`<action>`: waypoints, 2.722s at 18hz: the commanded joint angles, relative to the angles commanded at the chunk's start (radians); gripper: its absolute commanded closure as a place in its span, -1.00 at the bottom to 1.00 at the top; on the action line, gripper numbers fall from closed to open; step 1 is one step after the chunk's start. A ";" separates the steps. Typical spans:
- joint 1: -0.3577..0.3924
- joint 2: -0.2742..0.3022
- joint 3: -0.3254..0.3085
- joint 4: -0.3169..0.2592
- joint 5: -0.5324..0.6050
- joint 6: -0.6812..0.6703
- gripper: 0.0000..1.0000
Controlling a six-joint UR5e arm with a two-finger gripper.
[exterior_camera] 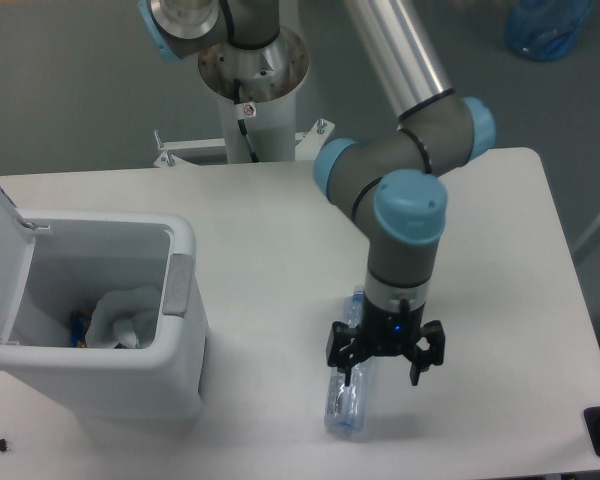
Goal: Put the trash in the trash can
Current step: 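Lower the gripper around the bottle and close on it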
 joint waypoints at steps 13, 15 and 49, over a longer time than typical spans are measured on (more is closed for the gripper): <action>-0.041 -0.101 0.029 0.008 0.045 0.026 -1.00; -0.041 -0.114 0.035 0.008 0.058 0.026 -1.00; -0.077 -0.161 0.063 0.005 0.155 0.025 -0.21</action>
